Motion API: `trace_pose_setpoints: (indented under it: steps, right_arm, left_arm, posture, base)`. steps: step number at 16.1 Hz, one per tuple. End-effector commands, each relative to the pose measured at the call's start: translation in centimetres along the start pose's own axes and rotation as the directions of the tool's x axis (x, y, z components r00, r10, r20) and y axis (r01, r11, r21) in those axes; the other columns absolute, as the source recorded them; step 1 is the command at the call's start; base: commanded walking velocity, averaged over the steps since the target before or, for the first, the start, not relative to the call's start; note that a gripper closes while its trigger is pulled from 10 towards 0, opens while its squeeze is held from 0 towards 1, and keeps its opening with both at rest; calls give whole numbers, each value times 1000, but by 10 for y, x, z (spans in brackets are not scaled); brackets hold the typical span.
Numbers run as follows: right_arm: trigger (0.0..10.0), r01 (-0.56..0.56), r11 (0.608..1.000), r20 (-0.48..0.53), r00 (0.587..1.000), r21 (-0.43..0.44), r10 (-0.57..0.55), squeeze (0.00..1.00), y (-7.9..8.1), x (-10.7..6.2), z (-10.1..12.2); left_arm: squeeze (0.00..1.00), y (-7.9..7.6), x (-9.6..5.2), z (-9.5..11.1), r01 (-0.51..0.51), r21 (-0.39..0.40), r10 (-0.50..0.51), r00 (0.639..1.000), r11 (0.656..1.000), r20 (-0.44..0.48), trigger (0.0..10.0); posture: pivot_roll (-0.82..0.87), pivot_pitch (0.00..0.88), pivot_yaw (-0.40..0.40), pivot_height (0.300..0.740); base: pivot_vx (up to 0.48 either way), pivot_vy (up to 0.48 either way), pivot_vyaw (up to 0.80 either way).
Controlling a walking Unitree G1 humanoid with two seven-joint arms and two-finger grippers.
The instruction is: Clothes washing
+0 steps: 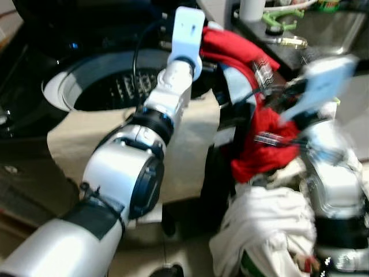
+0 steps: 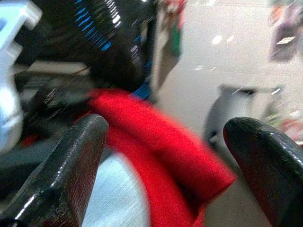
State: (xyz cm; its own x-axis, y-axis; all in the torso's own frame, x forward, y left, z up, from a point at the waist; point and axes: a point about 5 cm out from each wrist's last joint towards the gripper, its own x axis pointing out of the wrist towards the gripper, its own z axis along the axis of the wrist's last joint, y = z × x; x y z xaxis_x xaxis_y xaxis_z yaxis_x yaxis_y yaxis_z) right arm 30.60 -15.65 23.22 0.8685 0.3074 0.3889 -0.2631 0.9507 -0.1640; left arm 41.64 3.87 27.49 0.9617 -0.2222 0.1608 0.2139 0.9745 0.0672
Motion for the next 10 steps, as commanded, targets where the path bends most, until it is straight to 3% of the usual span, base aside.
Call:
trace_pose_setpoints:
  steps: [1, 3, 5, 7, 10]
  right_arm:
    - [10000, 3, 1000, 5, 1000, -19, -2, 0, 3, -2, 3]
    - [10000, -1, 1000, 10, 1000, -26, 1, 0, 5, -3, 3]
    - [10000, -6, 1000, -6, 1000, -17, 6, 0, 9, -7, -2]
    - [10000, -10, 1000, -25, 1000, 2, 10, 0, 16, -11, -9]
    - [10000, -18, 999, -47, 999, 33, 20, 0, 29, -17, -17]
  left_arm:
    - [0, 15, 1, 6, -37, 33, 36, 999, 999, 33, 10000]
    - [0, 29, 2, 15, -67, 63, 64, 996, 996, 58, 10000]
    - [0, 52, 7, 55, -108, 61, 100, 986, 992, 131, 10000]
    - [0, 56, 9, 99, -83, 46, 71, 975, 996, 208, 10000]
    - [0, 58, 7, 142, -51, 29, 41, 963, 998, 268, 10000]
  posture:
    - [-82, 0, 66, 740]
    - [-84, 0, 70, 740]
    - [-77, 0, 72, 740]
    - [-76, 0, 79, 740]
    - [-82, 0, 103, 740]
  base:
    - [0, 0, 0]
    - [0, 0, 0]
    - [0, 0, 0]
    - [0, 0, 0]
    - [0, 0, 0]
